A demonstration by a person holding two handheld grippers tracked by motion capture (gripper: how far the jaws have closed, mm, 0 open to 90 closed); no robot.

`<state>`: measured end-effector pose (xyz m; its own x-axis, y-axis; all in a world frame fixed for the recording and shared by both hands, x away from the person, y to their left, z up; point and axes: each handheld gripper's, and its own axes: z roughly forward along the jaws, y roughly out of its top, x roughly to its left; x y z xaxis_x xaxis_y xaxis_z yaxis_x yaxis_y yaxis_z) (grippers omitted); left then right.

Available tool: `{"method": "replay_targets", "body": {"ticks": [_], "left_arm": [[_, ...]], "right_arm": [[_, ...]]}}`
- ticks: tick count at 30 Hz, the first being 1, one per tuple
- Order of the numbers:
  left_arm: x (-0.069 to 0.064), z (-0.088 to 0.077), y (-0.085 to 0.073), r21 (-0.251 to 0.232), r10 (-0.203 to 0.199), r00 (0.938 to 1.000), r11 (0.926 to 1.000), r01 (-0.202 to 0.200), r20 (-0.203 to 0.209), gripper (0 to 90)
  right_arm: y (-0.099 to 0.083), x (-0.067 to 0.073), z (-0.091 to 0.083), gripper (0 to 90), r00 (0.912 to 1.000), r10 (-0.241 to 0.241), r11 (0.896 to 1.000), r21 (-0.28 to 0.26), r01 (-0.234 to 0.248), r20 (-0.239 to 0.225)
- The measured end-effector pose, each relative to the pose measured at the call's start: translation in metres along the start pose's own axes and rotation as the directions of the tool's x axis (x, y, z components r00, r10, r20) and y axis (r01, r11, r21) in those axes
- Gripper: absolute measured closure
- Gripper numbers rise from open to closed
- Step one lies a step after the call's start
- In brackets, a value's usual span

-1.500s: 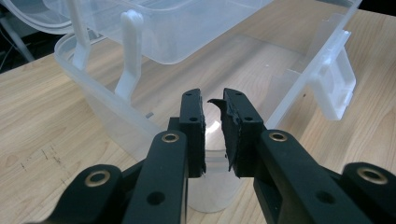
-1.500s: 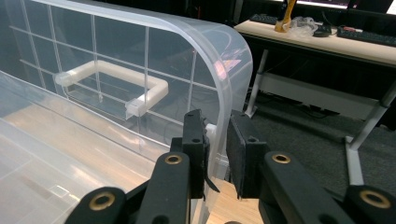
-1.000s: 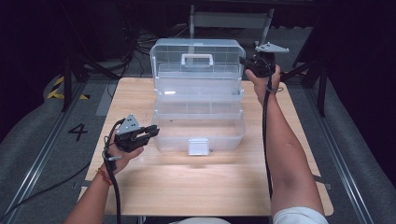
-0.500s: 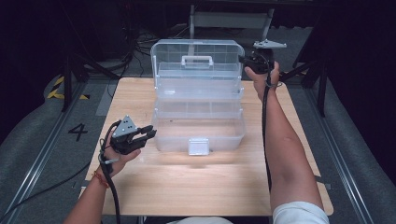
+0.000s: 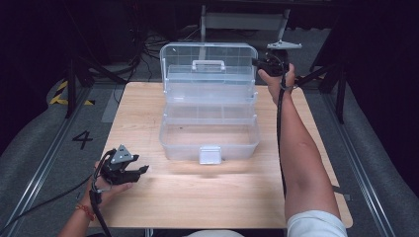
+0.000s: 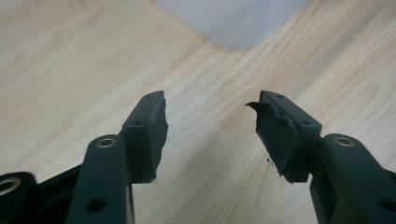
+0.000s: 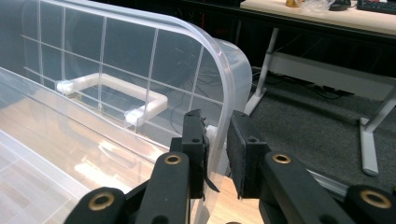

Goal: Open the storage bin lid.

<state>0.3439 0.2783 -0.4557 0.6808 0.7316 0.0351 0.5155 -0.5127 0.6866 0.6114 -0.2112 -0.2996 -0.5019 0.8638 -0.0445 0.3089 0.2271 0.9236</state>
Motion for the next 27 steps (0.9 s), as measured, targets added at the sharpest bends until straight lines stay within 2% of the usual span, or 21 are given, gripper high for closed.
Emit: {"method": "replay_targets", "body": {"ticks": [3,6,7,9,10,12,13,16,17,21,26,27], "left_arm": [[-0.003,0.003,-0.008,0.041,-0.015,0.9998,0.999,0.015,0.01,33.5],[-0.005,0.006,-0.013,0.052,-0.004,1.0,0.9986,0.004,-0.002,29.1],[-0.007,0.006,-0.015,0.043,-0.011,0.9999,0.999,0.012,-0.003,28.1],[-0.006,0.006,-0.017,0.03,-0.001,1.0,0.9996,0.002,-0.007,26.7],[-0.008,0.007,-0.018,0.035,-0.023,0.9997,0.9991,0.023,0.001,24.9],[-0.007,0.008,-0.02,0.025,-0.008,1.0,0.9996,0.008,-0.001,24.2],[-0.008,0.008,-0.021,0.032,-0.029,0.9996,0.9991,0.029,0.007,23.9],[-0.007,0.009,-0.023,0.017,-0.053,0.9984,0.9985,0.053,0.019,22.6],[-0.006,0.009,-0.024,0.016,-0.042,0.9989,0.999,0.042,0.018,21.9],[-0.005,0.01,-0.026,-0.004,-0.05,0.9985,0.9987,0.05,0.022,20.6],[-0.006,0.01,-0.026,0.003,-0.042,0.9989,0.9991,0.042,0.019,17.2],[-0.007,0.011,-0.026,0.005,-0.056,0.9981,0.9984,0.056,0.027,17.0]], "right_arm": [[0.001,0.0,0.001,78.0,0.9999,-0.013,1.0,0.006,0.013,0.002],[0.0,-0.001,0.001,78.1,1.0,-0.001,1.0,0.002,0.001,-0.005],[-0.001,-0.002,0.002,78.0,1.0,-0.007,1.0,0.0,0.007,-0.004],[-0.001,-0.003,0.003,78.1,1.0,0.0,1.0,-0.004,0.0,-0.01],[-0.001,-0.003,0.003,78.1,0.9999,0.0,1.0,-0.005,0.0,-0.011],[-0.002,-0.003,0.004,78.1,0.9999,0.003,1.0,-0.004,-0.003,-0.014],[-0.001,-0.004,0.004,78.0,0.9999,0.004,1.0,-0.003,-0.004,-0.014],[0.0,-0.004,0.006,77.9,0.9999,0.005,1.0,0.004,-0.005,-0.016],[0.0,-0.005,0.007,77.9,0.9999,0.002,1.0,0.006,-0.001,-0.016],[0.001,-0.007,0.01,77.7,0.9998,0.008,1.0,0.017,-0.007,-0.019],[0.002,-0.009,0.014,77.3,0.9998,0.011,0.999,0.03,-0.011,-0.018],[0.002,-0.008,0.016,77.2,0.9999,0.011,0.999,0.032,-0.011,-0.013]]}}
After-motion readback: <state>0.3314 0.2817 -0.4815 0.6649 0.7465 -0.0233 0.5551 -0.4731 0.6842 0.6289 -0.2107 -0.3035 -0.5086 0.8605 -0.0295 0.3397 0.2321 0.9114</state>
